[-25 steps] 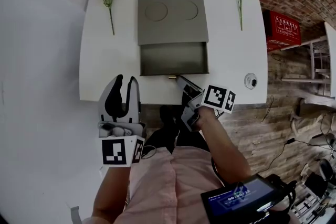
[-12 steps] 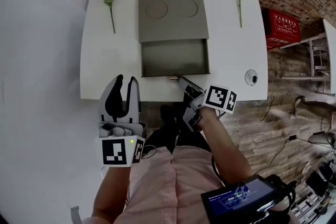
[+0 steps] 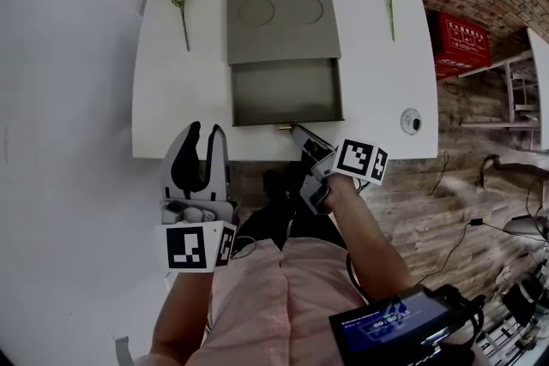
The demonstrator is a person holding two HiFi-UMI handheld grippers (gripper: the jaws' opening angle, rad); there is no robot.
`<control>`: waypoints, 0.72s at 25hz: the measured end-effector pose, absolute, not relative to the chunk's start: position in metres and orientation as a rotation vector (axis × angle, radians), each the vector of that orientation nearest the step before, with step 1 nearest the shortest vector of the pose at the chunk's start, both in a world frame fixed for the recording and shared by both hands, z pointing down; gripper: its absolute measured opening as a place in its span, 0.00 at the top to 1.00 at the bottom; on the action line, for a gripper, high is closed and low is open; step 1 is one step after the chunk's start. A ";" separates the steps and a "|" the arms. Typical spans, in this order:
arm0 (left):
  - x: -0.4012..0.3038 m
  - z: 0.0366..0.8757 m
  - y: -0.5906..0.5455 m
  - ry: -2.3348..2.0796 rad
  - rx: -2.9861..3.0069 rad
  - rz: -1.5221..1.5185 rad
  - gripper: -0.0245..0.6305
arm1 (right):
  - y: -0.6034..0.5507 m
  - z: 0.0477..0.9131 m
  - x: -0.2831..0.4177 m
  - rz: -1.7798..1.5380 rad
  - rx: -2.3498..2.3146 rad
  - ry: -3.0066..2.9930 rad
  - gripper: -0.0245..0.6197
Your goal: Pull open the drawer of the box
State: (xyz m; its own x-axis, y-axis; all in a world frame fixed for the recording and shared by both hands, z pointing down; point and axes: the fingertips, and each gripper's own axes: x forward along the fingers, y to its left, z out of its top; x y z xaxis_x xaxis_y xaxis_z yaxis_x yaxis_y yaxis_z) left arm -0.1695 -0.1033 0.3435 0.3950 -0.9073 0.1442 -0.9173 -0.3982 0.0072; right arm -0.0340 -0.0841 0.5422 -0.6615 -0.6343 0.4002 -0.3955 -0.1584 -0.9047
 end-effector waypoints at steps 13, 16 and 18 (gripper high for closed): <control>-0.167 0.341 -0.095 -1.678 2.561 0.167 0.79 | -0.078 0.539 -0.035 -1.934 -1.173 1.911 0.75; -0.164 0.330 -0.096 -1.685 2.577 0.134 0.79 | -0.066 0.539 -0.027 -1.947 -1.206 1.913 0.72; -0.162 0.317 -0.099 -1.692 2.596 0.101 0.79 | -0.060 0.528 -0.021 -1.915 -1.234 1.943 0.73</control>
